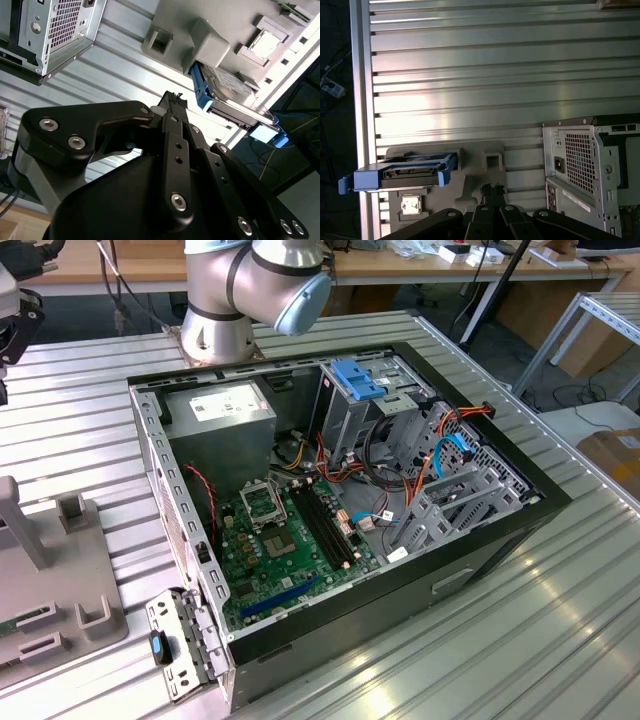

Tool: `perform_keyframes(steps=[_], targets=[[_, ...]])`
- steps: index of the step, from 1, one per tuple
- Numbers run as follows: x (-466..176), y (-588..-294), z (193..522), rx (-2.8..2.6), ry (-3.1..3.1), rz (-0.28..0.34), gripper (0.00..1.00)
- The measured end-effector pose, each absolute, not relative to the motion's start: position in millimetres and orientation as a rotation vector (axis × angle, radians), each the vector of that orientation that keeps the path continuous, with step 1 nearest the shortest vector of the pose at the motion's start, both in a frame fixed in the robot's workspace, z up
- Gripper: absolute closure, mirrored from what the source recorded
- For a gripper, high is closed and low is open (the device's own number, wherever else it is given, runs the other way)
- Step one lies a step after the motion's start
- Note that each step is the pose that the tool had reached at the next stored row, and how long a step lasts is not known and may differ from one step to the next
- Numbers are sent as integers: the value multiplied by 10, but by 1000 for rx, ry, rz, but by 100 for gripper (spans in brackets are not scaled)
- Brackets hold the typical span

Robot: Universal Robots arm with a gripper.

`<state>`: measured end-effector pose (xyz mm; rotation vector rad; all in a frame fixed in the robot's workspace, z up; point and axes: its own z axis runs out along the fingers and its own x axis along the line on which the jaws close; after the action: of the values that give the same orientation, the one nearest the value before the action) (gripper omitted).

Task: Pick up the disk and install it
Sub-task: 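Reach for the disk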

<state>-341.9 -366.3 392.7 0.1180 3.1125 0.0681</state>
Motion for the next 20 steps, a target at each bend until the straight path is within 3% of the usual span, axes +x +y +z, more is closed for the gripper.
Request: perform_keyframes(steps=[20], targets=[[-3785, -3663, 3927, 118, 3112, 70, 89]])
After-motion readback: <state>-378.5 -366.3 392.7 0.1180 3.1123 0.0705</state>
